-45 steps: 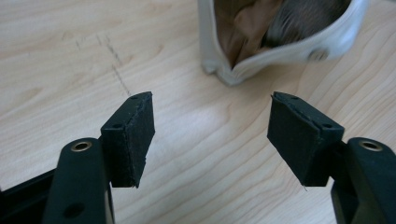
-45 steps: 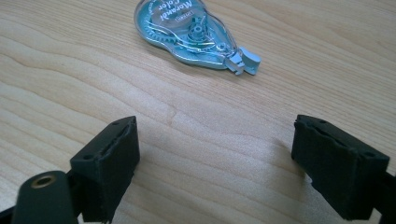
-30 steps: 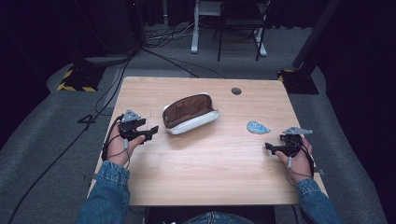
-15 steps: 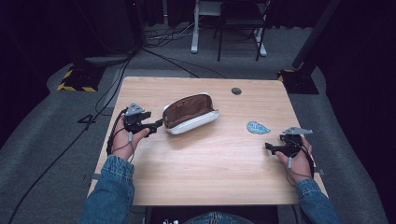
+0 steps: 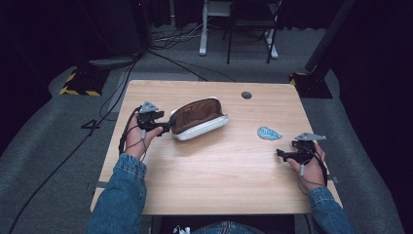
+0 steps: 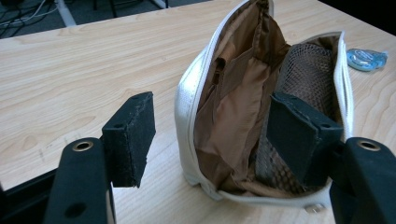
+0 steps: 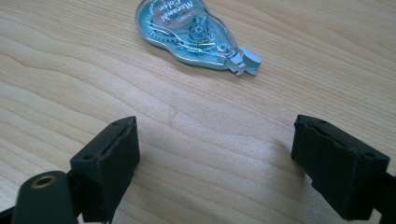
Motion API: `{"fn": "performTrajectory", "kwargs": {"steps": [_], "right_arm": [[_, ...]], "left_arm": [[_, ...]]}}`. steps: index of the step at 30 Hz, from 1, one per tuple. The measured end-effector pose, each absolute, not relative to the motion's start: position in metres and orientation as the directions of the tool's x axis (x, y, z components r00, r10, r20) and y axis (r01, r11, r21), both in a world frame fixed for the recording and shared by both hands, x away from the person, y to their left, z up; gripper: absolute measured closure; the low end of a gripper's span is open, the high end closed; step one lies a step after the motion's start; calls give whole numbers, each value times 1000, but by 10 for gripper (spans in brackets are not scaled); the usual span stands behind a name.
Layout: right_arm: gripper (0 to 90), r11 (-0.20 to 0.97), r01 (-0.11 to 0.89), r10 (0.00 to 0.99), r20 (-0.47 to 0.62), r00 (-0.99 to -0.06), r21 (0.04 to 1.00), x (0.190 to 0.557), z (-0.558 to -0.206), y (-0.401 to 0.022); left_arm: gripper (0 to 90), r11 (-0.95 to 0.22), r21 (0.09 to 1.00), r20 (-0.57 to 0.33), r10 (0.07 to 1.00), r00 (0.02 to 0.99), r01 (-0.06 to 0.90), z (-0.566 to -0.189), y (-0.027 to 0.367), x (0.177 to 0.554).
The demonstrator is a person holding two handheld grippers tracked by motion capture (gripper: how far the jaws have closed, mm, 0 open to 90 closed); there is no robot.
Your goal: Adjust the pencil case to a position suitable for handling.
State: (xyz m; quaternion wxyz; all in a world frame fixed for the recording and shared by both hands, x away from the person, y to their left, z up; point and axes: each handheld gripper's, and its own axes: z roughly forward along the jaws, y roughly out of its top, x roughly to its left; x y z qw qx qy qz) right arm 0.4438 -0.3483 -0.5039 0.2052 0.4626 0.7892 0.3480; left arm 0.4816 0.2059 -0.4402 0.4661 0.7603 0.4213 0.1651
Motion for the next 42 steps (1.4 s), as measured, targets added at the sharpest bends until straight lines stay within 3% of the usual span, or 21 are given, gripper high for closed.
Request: {"fn": "performTrajectory", "kwargs": {"steps": [24, 42], "right_arm": [[150, 330, 587, 873, -2, -488, 739, 444, -504, -348], [150, 330, 587, 872, -2, -489, 739, 444, -504, -348]], "left_arm": [[373, -204, 824, -201, 767, 610, 528, -471, 191, 523], [655, -189, 809, -248, 750, 614, 557, -483, 192, 533]]}}
